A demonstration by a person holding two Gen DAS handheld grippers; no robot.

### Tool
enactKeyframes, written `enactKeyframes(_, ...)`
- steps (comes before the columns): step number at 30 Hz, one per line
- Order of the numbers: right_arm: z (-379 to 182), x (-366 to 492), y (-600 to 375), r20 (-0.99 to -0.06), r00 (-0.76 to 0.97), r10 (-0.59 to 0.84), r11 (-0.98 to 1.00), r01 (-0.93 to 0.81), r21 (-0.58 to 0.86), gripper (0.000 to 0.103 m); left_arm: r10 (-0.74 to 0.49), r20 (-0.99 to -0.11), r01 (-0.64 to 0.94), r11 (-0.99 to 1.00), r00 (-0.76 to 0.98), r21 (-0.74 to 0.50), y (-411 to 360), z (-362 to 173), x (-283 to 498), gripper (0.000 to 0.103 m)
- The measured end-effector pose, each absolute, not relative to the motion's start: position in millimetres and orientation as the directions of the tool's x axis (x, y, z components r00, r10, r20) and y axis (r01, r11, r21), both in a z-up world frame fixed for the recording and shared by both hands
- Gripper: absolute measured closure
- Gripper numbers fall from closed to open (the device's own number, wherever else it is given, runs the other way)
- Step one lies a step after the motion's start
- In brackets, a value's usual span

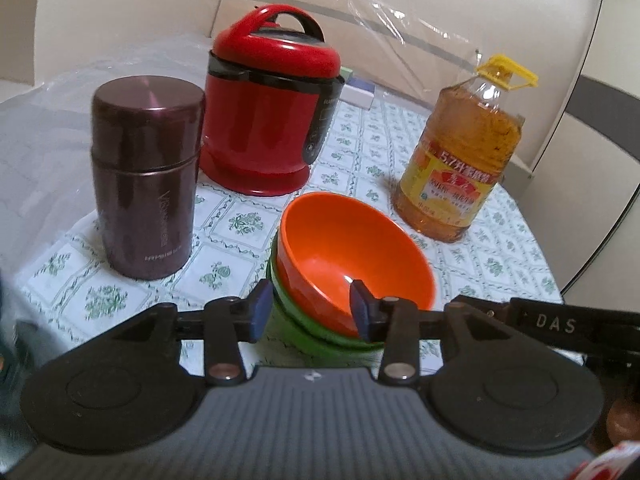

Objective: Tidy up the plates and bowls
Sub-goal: 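Open both grippers and back away from the bowl stack, then move both grippers to the rim of the stacked bowls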

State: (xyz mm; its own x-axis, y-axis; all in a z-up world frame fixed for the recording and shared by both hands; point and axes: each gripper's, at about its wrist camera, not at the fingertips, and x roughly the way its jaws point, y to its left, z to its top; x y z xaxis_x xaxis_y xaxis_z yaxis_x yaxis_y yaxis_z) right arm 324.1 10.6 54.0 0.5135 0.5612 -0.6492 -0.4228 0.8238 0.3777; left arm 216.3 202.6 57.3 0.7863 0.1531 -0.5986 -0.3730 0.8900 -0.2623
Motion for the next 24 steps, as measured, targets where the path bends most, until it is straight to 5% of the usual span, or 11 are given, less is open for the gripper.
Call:
enactKeyframes(4,57,302,-3,-0.645,0.521,0.560,0.826,-0.410,0.386,0.062,0.136,-0.590,-0.366,0.884,0.796,-0.291,197,56,193,0.056)
enactKeyframes(24,38,203,-55,-0.694,0.550,0.464,0.883,-0.356,0.307,0.061,0.156,-0.611,-0.362,0.903,0.776,-0.230,166,45,117,0.051)
